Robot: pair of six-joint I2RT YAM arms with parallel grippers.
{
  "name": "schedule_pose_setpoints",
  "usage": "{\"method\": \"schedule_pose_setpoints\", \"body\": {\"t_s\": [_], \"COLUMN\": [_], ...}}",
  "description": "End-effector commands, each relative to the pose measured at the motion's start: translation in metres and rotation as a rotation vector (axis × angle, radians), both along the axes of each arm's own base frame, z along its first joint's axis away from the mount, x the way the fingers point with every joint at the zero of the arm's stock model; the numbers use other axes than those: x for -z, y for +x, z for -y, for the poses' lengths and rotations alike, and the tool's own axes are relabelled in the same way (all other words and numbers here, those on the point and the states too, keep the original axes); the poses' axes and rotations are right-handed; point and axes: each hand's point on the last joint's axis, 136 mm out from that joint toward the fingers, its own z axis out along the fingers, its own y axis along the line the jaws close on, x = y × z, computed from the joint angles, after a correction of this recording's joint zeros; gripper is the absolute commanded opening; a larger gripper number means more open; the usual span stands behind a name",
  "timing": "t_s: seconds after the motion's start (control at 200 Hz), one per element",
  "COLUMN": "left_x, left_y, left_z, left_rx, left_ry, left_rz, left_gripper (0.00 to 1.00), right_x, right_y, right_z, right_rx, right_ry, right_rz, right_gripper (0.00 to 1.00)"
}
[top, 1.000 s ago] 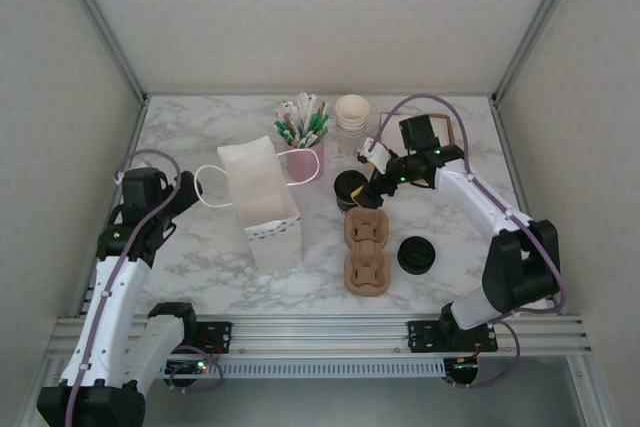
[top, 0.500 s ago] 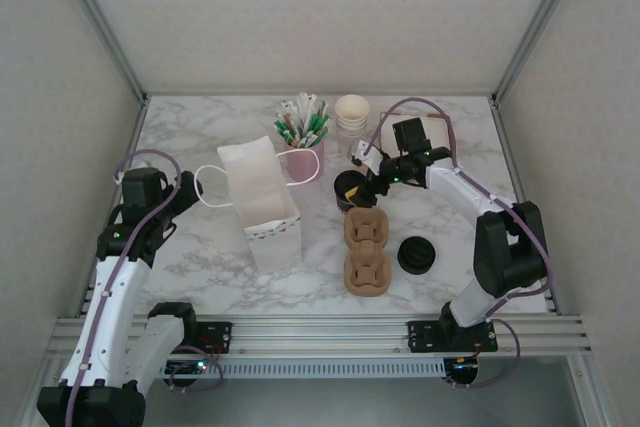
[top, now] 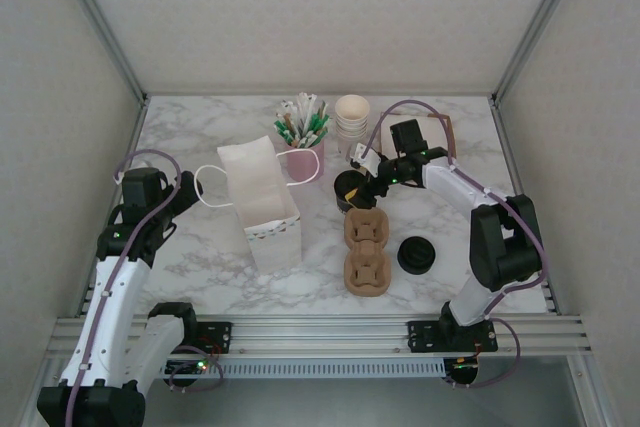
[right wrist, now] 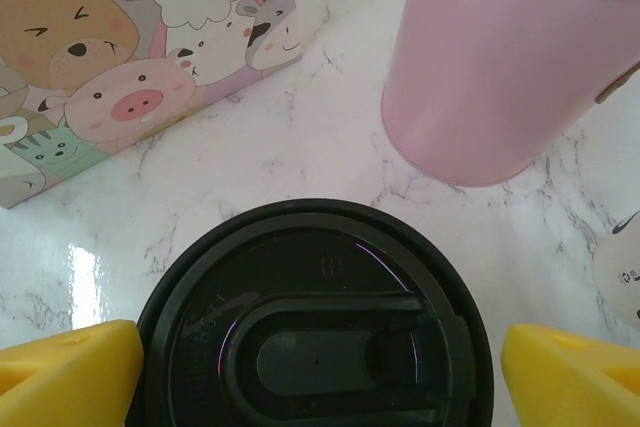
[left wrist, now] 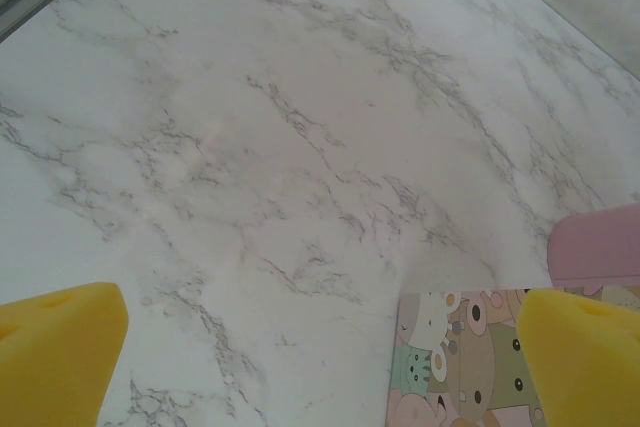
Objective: Pack the takeout coffee
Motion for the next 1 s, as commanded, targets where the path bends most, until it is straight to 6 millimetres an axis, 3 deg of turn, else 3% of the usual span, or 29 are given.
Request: {"method": "schedule_pose_setpoints", "body": {"t_s": [0.0, 0.145, 0.601, 0.711, 0.861, 0.996], "left_x": [0.001, 0.002, 0.002, 0.003, 0.003, 0.003], "left_y": [0.0, 0.0, 0.0, 0.0, 0.0, 0.0], "left_z": [0.0, -0.001, -0.001, -0.002, -0.002, -0.002], "left_rx": [0.007, 0.005, 0.003, 0.002, 0.002, 0.0], "left_ry": [-0.001, 0.0, 0.0, 0.001, 0.002, 0.002], "left_rz": [0.008, 0.007, 0.006, 0.0, 0.002, 0.002], "left_gripper": [1.0, 1.0, 1.0, 1.0, 1.0, 1.0], "right_x": [0.002, 0.017, 0.063, 0.055, 0.017, -0.005], "right_y": [0.001, -0.003, -0.016, -0.013, -0.004, -0.003], "right_z": [-0.003, 0.002, 0.019, 0.016, 0.001, -0.006], "right_rx": [-0.024, -0.028, -0.031, -0.009, 0.032, 0.028], "right_ry": [-0.018, -0.083, -0.23, -0.199, -0.09, -0.04], "right_rz": [0.01, 0.005, -0.033, -0.026, -0.042, -0.046], "right_gripper": [0.9, 0.85, 0.82, 0.83, 0.86, 0.88]}}
